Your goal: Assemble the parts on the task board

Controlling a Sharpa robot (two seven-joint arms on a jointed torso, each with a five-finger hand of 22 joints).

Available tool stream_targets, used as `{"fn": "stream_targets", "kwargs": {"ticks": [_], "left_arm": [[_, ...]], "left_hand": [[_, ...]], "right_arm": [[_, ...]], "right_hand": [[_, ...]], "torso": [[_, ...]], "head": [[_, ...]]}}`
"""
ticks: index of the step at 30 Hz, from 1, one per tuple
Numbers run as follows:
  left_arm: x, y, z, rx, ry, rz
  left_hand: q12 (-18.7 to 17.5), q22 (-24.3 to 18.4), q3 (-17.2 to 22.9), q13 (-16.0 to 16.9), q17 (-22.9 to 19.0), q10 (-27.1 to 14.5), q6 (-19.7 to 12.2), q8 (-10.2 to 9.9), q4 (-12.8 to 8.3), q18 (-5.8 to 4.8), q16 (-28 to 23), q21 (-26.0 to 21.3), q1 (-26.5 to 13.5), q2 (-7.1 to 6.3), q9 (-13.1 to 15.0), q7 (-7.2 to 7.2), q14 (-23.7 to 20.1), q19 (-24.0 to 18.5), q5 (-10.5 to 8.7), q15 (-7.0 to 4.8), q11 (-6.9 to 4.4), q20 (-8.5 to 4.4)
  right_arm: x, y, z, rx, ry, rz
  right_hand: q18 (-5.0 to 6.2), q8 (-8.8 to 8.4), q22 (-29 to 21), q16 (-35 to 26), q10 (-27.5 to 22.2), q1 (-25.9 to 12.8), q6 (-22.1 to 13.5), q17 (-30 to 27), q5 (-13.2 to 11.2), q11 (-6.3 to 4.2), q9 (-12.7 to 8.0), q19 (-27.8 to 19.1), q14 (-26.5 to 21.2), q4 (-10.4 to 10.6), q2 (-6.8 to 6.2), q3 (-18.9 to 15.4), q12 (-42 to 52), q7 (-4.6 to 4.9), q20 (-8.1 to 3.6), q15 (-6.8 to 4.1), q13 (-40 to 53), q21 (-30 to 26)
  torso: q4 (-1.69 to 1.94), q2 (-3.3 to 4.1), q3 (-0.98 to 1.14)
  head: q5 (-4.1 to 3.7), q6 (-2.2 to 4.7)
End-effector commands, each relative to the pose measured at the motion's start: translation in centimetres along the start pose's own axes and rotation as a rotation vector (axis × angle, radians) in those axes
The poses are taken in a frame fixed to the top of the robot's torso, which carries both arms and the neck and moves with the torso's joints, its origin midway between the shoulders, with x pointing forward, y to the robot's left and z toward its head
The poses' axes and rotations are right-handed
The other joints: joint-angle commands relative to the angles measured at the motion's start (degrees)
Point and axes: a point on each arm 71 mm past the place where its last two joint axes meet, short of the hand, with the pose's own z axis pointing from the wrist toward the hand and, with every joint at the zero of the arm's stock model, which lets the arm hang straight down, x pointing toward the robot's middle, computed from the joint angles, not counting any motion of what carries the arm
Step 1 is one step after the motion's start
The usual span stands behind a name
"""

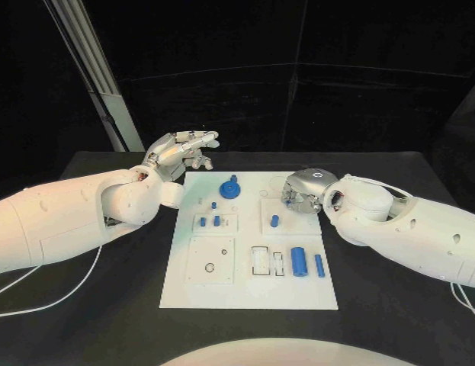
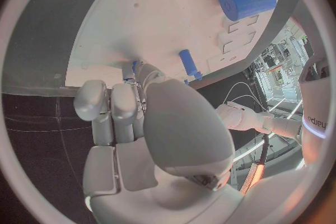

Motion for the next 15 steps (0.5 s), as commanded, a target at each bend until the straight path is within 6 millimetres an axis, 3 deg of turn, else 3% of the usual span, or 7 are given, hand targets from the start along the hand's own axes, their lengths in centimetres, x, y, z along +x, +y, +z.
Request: {"fn": "stream_targets", "kwargs": {"ticks": [1, 15], "left_arm": [[-0.05, -0.18, 0.01, 0.013, -0.006, 0.006], [-0.23, -0.24, -0.02, 0.017, -0.017, 0.013]], "left_hand": [[0.29, -0.11, -0.01, -0.09, -0.18, -0.32, -0.31, 0.3, -0.18, 0.36, -0.42, -0.34, 0.19, -0.19, -0.07, 0.11, -0.3, -0.26, 0.24, 0.05, 0.06, -0.01], [0.28, -0.16, 0.02, -0.13, -0.32, -0.44, -0.37, 0.31, -0.22, 0.36, -0.49, -0.4, 0.24, -0.2, -0.07, 0.14, -0.36, -0.27, 0.24, 0.07, 0.09, 0.0]], "right_arm": [[0.01, 0.32, -0.14, -0.002, -0.038, -0.006], [-0.44, 0.36, -0.48, -0.011, -0.108, 0.013]], "right_hand": [[-0.58, 0.09, 0.32, 0.42, 0.53, -0.5, 0.46, 0.11, -0.13, -0.02, 0.07, 0.49, 1.07, -0.14, -0.05, 0.66, -0.26, -0.11, -0.04, -0.33, -0.03, 0.29], [-0.86, 0.15, 1.98, 1.23, 2.04, -2.5, 1.96, 0.06, 0.84, -0.36, 0.25, 1.25, 1.08, -2.4, -1.05, 4.96, -0.53, -0.33, -0.33, -0.6, 0.1, 1.33]], "torso": [[0.03, -0.02, -0.01], [-0.01, -0.02, 0.04]], "head": [[-0.01, -0.08], [0.0, -0.11]]}}
